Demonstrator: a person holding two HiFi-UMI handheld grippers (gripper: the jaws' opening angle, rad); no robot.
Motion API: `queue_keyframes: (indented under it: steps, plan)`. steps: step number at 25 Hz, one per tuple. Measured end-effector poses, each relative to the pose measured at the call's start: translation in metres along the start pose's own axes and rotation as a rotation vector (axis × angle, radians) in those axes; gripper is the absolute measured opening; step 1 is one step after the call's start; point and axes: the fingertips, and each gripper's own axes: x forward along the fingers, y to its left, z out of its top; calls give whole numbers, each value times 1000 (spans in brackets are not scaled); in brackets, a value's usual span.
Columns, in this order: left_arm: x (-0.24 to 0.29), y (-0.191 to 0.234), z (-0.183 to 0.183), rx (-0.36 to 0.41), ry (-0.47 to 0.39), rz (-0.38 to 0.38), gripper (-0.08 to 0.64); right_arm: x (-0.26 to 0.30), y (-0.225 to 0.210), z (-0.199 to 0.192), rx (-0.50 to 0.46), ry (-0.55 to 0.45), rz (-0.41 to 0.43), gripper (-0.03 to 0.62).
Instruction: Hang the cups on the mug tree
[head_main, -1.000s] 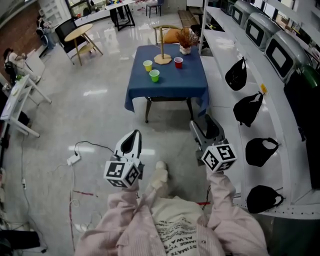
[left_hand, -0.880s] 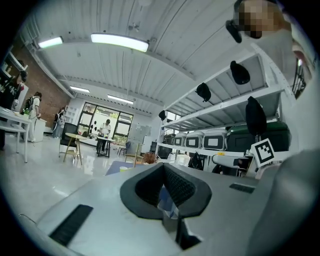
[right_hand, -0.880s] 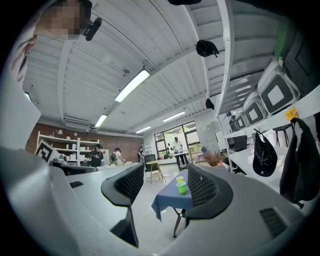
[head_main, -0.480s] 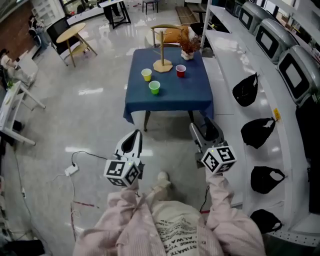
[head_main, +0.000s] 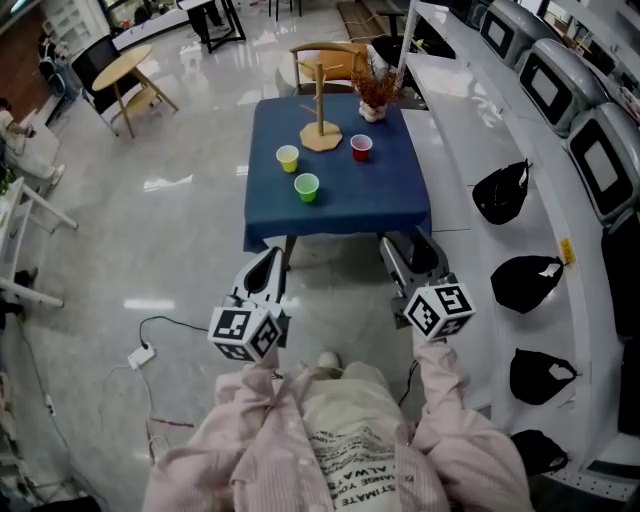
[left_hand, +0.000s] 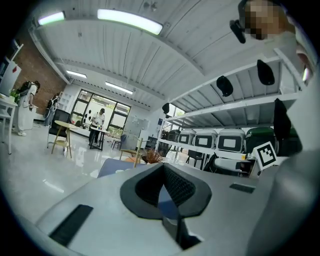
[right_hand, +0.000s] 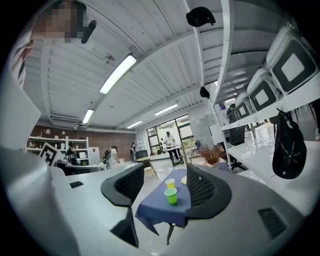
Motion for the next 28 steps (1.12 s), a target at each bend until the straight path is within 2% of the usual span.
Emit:
queue_keyframes:
  steps: [13,23,28]
  plan:
    - [37,52,-1,-31,14,42,-2,66,-18,-14,-3,42,2,244]
    - [122,99,11,-44,25,79,-2,168,-68,-25,11,88,19,244]
    - [172,120,15,-66,45,97,-2,217,-106,-18,-10,84,-23,244]
